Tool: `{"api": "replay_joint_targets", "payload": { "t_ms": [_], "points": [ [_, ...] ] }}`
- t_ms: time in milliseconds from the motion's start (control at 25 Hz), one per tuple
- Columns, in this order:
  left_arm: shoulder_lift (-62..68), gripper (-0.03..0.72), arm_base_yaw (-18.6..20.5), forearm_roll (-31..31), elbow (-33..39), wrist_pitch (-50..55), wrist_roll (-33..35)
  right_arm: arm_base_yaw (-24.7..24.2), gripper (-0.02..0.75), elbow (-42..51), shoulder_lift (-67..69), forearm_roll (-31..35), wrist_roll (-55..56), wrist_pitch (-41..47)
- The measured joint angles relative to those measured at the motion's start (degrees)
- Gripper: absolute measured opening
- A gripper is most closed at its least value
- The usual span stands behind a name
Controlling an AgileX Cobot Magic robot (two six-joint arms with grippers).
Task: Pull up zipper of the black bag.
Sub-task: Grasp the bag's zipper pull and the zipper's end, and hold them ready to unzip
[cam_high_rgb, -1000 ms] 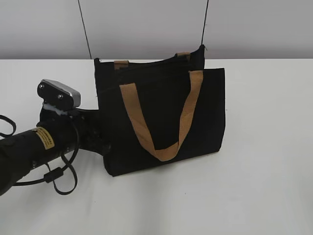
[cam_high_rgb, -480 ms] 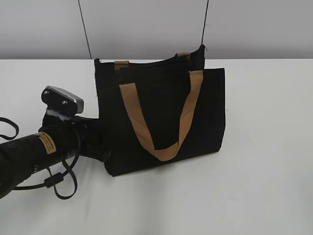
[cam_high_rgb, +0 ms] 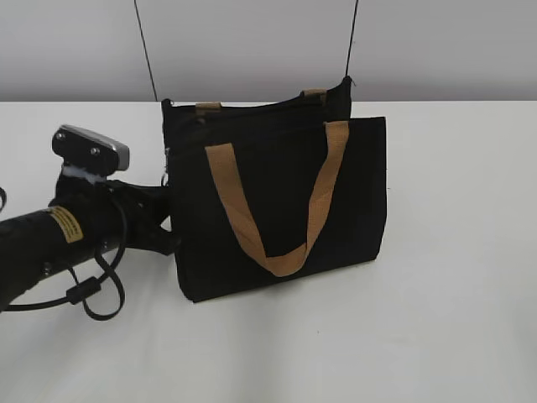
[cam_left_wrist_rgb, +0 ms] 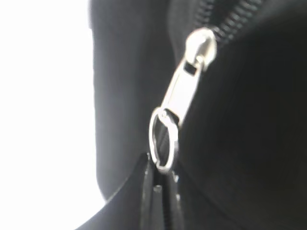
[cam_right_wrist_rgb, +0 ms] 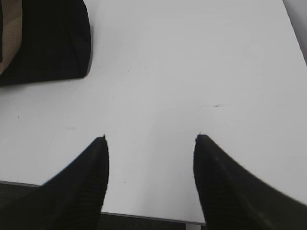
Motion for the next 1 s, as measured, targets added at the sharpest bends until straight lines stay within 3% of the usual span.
{"api": "replay_joint_targets", "payload": {
  "t_ms": [160, 480, 1000],
  "points": [
    [-8.9, 0.013, 0.0, -2.5, 0.0, 8.3, 0.5, 0.0, 0.442, 0.0, 0.0, 0.0, 0.0, 0.0],
    [-24.8, 0.012, 0.0, -1.6, 0.0, 18.4, 0.6, 0.0, 0.442, 0.0, 0.0, 0.0, 0.0, 0.0],
    [-28.4, 0.012, 0.0, -1.5, 0.0, 21.7, 0.6, 0.0, 0.442, 0.0, 0.0, 0.0, 0.0, 0.0]
  ]
}}
